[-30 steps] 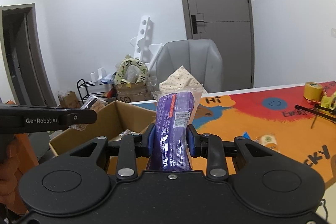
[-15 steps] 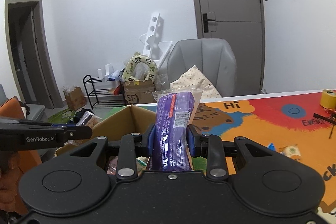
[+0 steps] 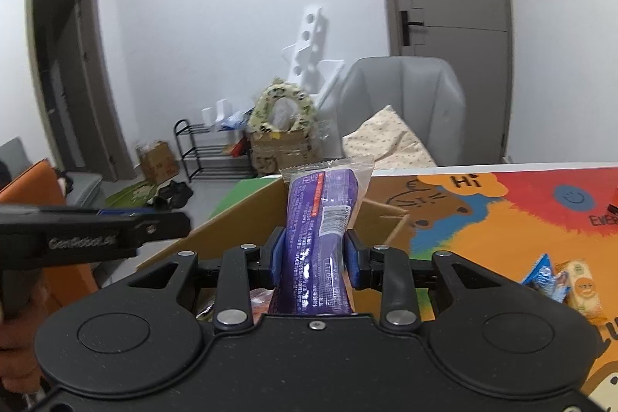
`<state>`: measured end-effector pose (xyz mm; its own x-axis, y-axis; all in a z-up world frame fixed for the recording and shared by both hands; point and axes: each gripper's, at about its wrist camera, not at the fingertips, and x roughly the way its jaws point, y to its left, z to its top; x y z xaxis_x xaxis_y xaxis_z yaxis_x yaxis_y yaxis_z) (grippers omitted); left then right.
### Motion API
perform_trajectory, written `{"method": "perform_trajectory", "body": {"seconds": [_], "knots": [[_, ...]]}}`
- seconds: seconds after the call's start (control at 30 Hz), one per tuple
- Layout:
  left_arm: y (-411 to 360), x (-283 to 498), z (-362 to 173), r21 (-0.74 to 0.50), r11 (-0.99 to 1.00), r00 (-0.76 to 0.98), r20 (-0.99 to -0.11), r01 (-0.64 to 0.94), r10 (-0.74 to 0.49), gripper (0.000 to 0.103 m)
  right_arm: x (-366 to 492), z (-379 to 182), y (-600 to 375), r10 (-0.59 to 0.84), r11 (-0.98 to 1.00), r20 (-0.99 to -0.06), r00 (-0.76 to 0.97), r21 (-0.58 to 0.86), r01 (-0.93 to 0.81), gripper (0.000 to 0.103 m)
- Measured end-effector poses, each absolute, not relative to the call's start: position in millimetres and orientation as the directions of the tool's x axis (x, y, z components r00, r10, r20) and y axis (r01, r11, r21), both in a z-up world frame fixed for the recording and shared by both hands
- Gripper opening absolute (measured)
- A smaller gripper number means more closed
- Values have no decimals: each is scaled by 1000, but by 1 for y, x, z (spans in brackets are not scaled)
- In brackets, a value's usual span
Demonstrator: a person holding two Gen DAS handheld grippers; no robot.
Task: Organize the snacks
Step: 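Open the left gripper over the box while the right releases the purple bread bag, then move both tools back over the blue candy and cream bread roll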
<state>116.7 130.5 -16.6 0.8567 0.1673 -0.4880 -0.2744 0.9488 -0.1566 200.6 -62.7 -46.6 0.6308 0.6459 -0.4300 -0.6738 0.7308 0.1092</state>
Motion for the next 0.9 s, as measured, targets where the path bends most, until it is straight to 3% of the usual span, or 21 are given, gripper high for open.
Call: {"method": "perform_trajectory", "body": {"seconds": [0.07, 0.27, 0.77, 0.9], "knots": [[131, 114, -15, -158, 947, 860, -480, -280, 175, 52, 194, -45, -61, 656, 720, -419, 628, 97, -687, 47], [124, 107, -12, -138, 944, 873, -439, -301, 215, 80, 193, -41, -78, 625, 753, -405, 668, 84, -653, 58], [83, 122, -9, -132, 959, 883, -437, -249, 169, 96, 199, -58, -154, 464, 872, -412, 784, 57, -486, 100], [68, 128, -9, -137, 965, 884, -445, -224, 142, 98, 201, -61, -172, 437, 889, -409, 801, 60, -454, 103]]}}
